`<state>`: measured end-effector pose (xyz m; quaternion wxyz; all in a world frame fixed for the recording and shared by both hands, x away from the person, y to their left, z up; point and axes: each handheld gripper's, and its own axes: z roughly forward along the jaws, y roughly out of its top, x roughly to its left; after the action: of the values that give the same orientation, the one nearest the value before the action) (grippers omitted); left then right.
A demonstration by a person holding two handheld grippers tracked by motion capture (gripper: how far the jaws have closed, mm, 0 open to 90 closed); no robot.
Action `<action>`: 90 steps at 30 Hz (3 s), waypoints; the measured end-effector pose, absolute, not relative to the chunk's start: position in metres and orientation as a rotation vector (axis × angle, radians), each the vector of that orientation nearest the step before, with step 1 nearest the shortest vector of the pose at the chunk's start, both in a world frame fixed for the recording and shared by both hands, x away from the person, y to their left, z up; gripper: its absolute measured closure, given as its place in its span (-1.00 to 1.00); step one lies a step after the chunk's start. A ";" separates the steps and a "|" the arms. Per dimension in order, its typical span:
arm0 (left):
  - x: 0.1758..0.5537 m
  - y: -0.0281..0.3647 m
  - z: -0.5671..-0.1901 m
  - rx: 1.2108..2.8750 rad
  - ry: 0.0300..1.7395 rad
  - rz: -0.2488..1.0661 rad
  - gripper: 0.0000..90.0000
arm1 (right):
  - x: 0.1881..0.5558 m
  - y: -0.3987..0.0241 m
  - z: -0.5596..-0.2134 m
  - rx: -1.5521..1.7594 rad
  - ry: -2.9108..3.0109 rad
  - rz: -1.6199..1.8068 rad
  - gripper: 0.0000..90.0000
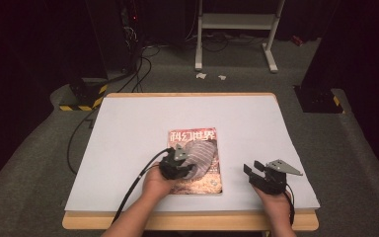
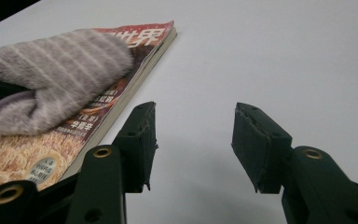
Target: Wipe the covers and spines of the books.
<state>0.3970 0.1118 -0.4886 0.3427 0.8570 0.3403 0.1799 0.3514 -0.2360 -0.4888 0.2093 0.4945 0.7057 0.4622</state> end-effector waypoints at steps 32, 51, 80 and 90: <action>0.443 0.052 -0.484 2.246 0.880 0.431 0.47 | 0.352 -0.234 -0.488 1.361 1.979 1.321 0.10; 0.448 0.125 -0.486 2.200 1.053 0.502 0.47 | 0.352 -0.229 -0.487 1.349 1.991 1.309 0.10; 0.507 0.088 -0.482 2.230 1.049 0.490 0.46 | 0.354 -0.232 -0.490 1.367 1.992 1.326 0.10; 0.500 0.147 -0.484 2.168 1.163 0.542 0.47 | 0.354 -0.227 -0.490 1.362 1.998 1.307 0.10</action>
<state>0.4998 0.1471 -0.4844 0.3061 0.8193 0.4393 0.2049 0.3544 -0.2274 -0.4902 0.1951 0.4861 0.7129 0.4663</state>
